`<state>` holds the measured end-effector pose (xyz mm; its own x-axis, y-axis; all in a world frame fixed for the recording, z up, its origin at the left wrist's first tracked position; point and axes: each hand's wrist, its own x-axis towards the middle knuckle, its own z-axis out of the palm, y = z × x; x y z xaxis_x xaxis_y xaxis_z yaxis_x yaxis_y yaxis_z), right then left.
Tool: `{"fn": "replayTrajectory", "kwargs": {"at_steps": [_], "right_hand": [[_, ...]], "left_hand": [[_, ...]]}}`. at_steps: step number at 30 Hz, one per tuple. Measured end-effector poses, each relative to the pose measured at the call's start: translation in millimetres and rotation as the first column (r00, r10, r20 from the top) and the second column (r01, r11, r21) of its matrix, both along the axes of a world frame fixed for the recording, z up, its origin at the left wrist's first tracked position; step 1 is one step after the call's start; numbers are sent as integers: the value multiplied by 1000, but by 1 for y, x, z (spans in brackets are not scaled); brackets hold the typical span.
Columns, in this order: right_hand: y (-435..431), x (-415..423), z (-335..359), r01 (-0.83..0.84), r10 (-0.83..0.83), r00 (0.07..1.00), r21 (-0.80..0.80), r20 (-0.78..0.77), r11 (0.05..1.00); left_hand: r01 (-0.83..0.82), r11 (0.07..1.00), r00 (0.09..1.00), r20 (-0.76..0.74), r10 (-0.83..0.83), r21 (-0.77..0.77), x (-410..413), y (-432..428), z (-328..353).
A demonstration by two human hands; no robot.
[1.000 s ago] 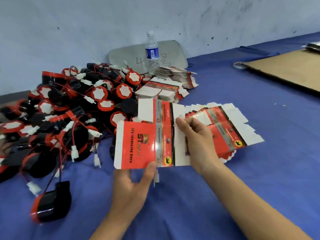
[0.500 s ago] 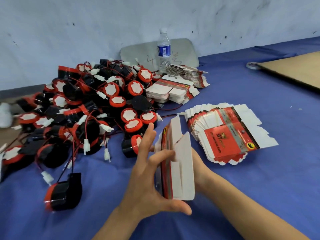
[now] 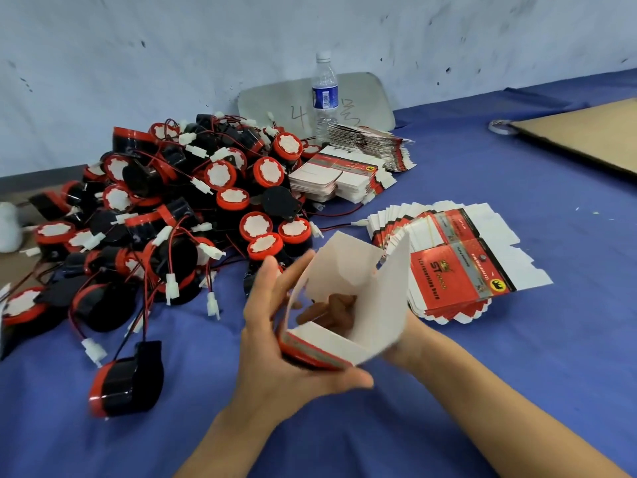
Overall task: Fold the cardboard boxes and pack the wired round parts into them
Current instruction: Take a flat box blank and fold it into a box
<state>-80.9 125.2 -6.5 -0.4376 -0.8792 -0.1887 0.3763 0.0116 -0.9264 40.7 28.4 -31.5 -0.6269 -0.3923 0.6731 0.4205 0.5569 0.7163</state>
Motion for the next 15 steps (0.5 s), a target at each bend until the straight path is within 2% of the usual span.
{"fn": "replayTrajectory", "kwargs": {"at_steps": [2, 4, 7, 11, 15], "right_hand": [[-5, -7, 1, 79, -79, 997, -11, 3, 997], [-8, -11, 6, 161, -163, 980, -25, -116, 987], [-5, -13, 9, 158, -181, 964, -129, -194, 979], [0, -8, 5, 110, -205, 880, -237, -428, 965], [-4, 3, -1, 181, -328, 807, -322, -490, 929]], "left_hand": [[-129, 990, 991, -20, 131, 62, 3, 0, 6], [-232, 960, 971, -26, 239, 154, 2, 1, 12], [-261, 902, 964, 49, 261, 343, -1, 2, 13], [-342, 869, 938, 194, 289, 358, -5, -4, 9], [-408, 860, 909, 222, 352, 308, -7, -5, 5]]}}
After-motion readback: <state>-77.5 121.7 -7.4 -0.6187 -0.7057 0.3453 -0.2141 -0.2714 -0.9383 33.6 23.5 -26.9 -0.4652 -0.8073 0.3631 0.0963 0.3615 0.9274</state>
